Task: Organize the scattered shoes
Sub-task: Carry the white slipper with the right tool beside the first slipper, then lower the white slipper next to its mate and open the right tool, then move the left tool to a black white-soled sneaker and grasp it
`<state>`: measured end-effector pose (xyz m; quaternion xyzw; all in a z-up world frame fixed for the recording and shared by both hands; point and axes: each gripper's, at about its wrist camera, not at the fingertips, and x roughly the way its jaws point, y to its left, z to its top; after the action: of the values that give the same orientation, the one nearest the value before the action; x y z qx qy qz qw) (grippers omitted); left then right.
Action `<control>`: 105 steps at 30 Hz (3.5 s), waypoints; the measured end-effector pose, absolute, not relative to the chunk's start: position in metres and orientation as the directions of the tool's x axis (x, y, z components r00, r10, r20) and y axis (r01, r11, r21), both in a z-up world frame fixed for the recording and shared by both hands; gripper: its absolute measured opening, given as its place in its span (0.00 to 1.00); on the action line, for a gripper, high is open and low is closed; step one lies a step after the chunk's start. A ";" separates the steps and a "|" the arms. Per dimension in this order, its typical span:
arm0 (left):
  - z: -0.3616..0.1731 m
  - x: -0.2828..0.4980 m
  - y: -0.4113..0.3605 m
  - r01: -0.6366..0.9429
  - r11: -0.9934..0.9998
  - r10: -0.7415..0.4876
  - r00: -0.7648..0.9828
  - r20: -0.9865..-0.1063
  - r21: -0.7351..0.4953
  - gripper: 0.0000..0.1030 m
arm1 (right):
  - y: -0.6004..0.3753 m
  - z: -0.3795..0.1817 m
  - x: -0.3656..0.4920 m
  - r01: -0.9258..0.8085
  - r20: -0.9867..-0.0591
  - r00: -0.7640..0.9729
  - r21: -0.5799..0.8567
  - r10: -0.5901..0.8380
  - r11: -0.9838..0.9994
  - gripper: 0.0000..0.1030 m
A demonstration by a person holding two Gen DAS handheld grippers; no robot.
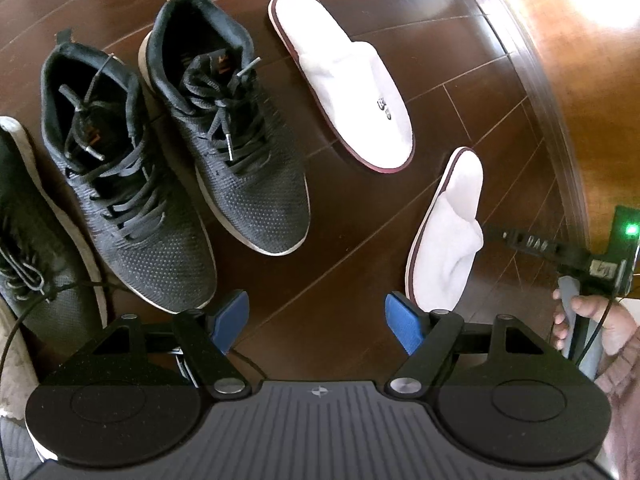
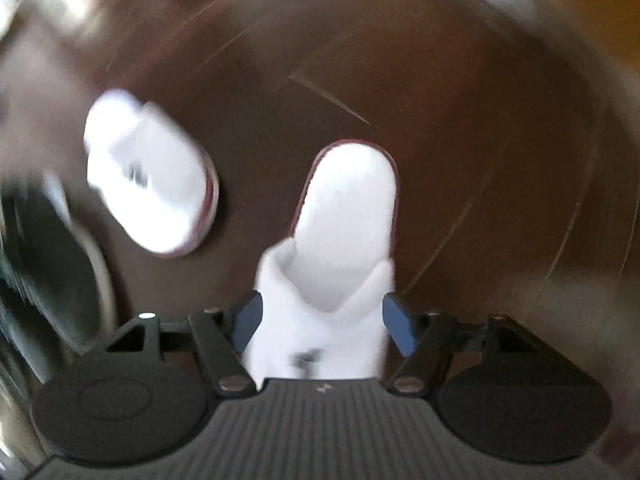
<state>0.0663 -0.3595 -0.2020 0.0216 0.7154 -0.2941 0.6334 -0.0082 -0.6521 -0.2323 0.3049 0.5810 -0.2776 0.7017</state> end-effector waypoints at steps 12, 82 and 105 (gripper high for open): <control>-0.210 0.077 -0.358 0.431 0.833 -0.308 -0.159 -0.938 -0.347 0.79 | -0.642 -0.313 0.008 0.796 -0.985 0.113 0.012 -0.129 0.606 0.56; -0.200 0.165 -0.298 0.183 0.923 -0.342 -0.016 -0.939 -0.339 0.80 | -0.638 -0.325 0.262 -0.103 -0.950 0.169 -0.283 -0.264 0.954 0.35; -0.131 0.212 -0.239 -0.071 0.892 -0.415 0.265 -0.870 -0.447 0.80 | -0.614 -0.107 0.177 0.243 -0.895 0.437 0.020 -0.091 0.970 0.53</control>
<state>0.2118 -0.2393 -0.1307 -0.2042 0.5959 -0.1119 0.7686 0.1770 -0.6143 -0.1071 0.0729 0.5211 -0.0990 0.8446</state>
